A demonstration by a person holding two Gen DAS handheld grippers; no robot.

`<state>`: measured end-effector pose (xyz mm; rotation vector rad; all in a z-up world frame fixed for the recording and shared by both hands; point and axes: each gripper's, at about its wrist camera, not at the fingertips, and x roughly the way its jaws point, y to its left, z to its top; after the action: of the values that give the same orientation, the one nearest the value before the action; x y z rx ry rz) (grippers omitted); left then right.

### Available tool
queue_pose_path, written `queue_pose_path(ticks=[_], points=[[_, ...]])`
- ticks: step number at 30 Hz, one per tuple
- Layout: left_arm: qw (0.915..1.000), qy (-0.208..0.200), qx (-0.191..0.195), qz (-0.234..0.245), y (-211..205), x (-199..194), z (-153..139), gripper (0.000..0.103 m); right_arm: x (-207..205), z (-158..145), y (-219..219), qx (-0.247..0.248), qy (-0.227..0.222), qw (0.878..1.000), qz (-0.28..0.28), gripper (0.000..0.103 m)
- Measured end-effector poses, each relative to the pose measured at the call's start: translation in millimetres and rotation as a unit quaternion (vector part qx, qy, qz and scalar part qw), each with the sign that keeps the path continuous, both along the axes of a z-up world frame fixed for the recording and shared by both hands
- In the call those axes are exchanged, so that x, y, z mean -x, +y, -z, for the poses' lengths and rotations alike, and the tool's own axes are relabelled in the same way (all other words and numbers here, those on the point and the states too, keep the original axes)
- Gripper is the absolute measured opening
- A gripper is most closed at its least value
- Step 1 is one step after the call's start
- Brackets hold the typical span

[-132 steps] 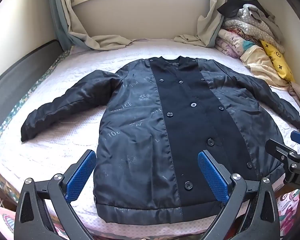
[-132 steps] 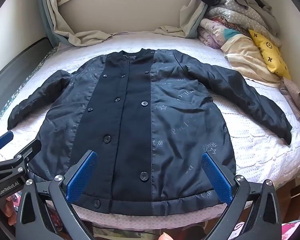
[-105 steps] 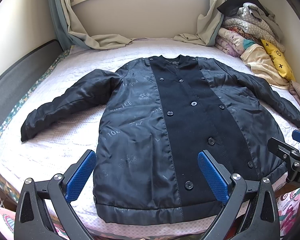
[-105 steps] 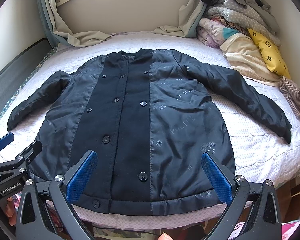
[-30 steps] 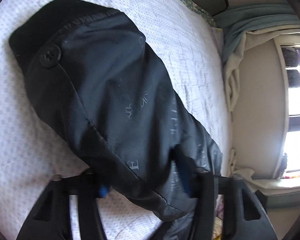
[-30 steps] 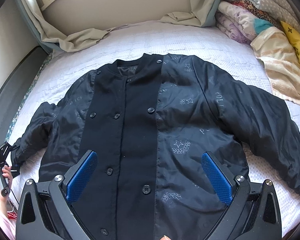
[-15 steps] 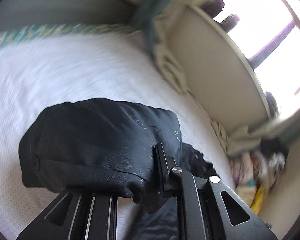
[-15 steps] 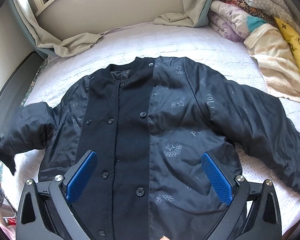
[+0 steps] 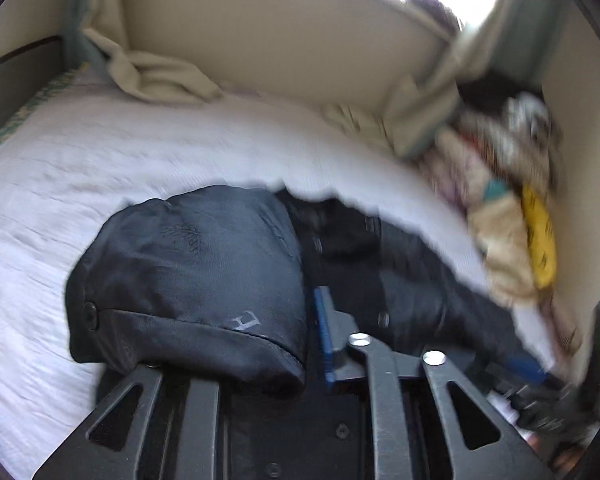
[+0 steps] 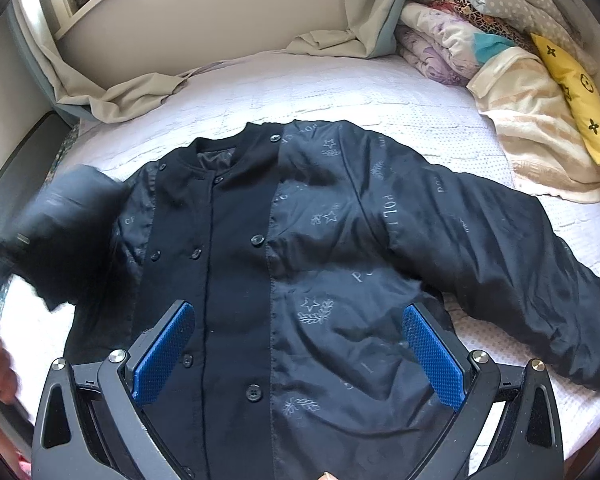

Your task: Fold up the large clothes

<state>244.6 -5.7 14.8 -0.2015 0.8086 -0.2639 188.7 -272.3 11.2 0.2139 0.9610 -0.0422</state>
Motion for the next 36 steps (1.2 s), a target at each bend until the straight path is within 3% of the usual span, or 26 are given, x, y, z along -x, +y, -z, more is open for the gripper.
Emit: queue_pose_path(ticks=[4, 5, 10, 14, 19, 23, 27, 33, 36], points=[[0.9965, 0.066, -0.039, 0.031, -32, -5, 54, 0.044, -3, 10, -8, 0.001, 0.017, 1.0, 0.007, 0.103], [0.9952, 0.075, -0.049, 0.04, -38, -5, 63, 0.051, -4, 11, -11, 0.0, 0.02, 1.0, 0.01, 0.103], [0.9897, 0.113, -0.062, 0.062, -46, 2, 81, 0.072, -6, 22, -21, -0.002, 0.042, 0.999, 0.017, 0.103], [0.9893, 0.112, -0.061, 0.071, -37, 24, 64, 0.089, -5, 40, -17, 0.01, 0.071, 0.997, 0.009, 0.103], [0.991, 0.079, -0.083, 0.07, -23, 51, 36, 0.096, -3, 62, -5, 0.032, 0.099, 0.995, -0.007, 0.103], [0.9926, 0.03, -0.117, 0.015, 1, 52, 15, 0.101, -4, 81, 8, 0.063, 0.119, 0.991, -0.027, 0.103], [0.9898, 0.014, -0.137, -0.037, 25, 42, 4, 0.101, -7, 102, 18, 0.113, 0.138, 0.983, -0.032, 0.103], [0.9837, -0.026, -0.137, -0.114, 74, 35, -34, 0.102, -11, 115, 6, 0.064, 0.166, 0.984, -0.002, 0.103], [0.9815, -0.033, -0.124, -0.142, 98, 34, -49, 0.102, -17, 112, 13, 0.083, 0.177, 0.981, -0.007, 0.103]])
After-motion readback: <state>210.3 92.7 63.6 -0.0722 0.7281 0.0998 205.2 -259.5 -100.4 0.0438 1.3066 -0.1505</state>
